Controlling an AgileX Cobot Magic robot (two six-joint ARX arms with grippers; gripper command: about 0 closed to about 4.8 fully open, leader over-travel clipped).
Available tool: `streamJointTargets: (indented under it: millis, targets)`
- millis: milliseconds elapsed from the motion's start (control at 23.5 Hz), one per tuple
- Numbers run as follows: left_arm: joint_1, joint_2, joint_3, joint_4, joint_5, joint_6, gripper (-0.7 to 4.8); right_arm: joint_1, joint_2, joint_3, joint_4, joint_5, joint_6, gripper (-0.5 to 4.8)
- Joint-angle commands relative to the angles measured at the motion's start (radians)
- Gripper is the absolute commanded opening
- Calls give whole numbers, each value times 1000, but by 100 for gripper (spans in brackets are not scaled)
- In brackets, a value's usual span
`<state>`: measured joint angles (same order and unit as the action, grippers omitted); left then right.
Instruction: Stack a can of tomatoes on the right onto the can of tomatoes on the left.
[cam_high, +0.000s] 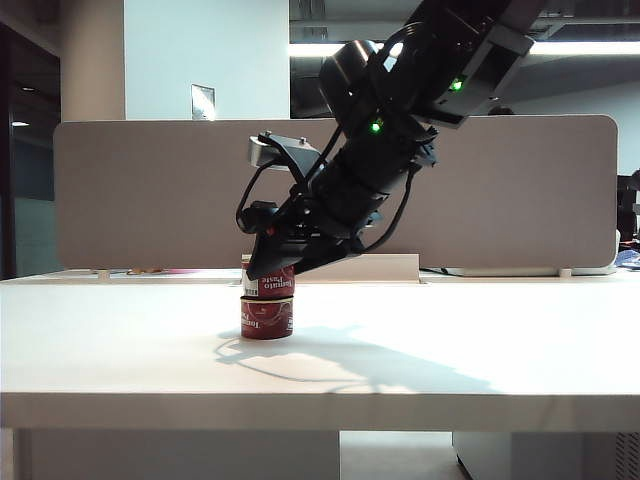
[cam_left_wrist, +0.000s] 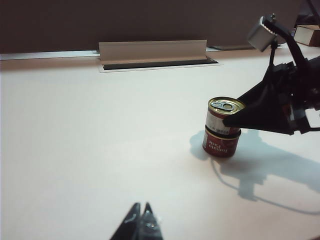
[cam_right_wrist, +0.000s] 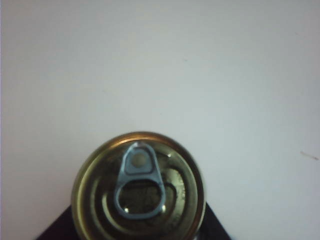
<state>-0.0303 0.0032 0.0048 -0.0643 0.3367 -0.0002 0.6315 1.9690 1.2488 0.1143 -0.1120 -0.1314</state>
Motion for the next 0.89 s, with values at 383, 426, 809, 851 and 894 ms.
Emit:
streamJointTargets:
  millis: [383,426,809,851,894]
  targets:
    - [0,1,3,13,-3,1,-6,8,-10,3,-13,2,0,198]
    - [0,1,3,13,-3,1,-6,8,-9,3,-13,2,0,199]
    - [0,1,3,13,-3,0,-6,9,-11,4,-10,5,0,355]
    - [0,1,3,13,-3,0,-6,9,-12,5,-4,5,0,385]
    - [0,1,3,13,-3,0,-6,9,-15,6,3,5,0,416]
